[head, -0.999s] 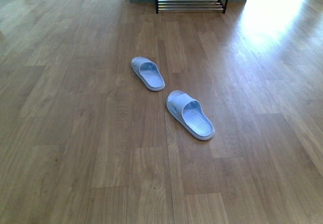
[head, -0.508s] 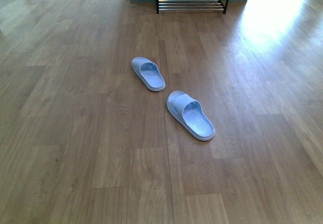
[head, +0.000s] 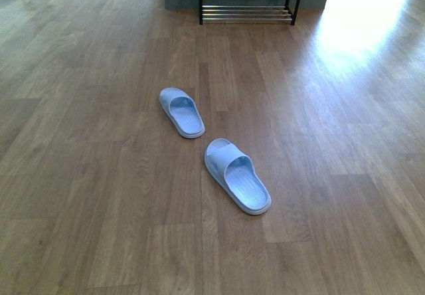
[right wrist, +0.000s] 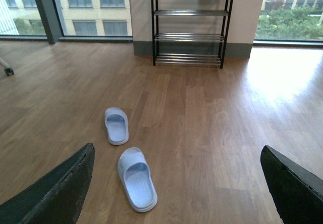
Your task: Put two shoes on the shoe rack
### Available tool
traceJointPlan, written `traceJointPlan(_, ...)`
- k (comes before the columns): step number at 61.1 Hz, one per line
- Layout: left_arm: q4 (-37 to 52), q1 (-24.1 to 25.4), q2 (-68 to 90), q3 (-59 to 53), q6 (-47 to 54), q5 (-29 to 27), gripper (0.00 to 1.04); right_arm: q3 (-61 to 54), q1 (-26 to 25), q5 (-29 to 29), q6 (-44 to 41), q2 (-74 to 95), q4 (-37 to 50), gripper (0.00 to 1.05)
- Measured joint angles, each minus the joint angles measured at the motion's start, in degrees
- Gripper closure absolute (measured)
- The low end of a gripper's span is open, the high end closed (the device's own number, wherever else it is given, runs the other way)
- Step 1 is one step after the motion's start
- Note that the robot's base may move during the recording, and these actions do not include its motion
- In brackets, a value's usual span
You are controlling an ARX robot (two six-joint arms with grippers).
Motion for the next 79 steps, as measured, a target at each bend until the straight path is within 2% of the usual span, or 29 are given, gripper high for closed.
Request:
traceJointPlan(73, -0.02, 0.02, 0.0, 0.0, 0.0, 0.04, 0.09, 0.0, 0.02, 0.04, 0.0, 0.02, 0.0, 0.09)
traceJointPlan(75, -2.12, -0.7, 1.07, 0.61, -2.03, -2.91, 0.09, 0.0, 0.02, 0.04, 0.0, 0.02, 0.0, 0.09)
traceJointPlan(76, -7.89, -2.6, 3.3, 2.71, -4.9, -8.24, 0.09, 0.0, 0.02, 0.04, 0.0, 0.02, 0.0, 0.09)
traceJointPlan(78, -16.66, -4.74, 9.11, 6.47, -12.96, -14.84, 0.09, 0.0, 0.02, 0.04, 0.0, 0.02, 0.0, 0.09)
traceJointPlan(79, -19.26, -4.7, 11.06, 7.45, -16.02, -15.21, 0.09, 0.0, 0.02, 0.02, 0.0, 0.02, 0.0, 0.09)
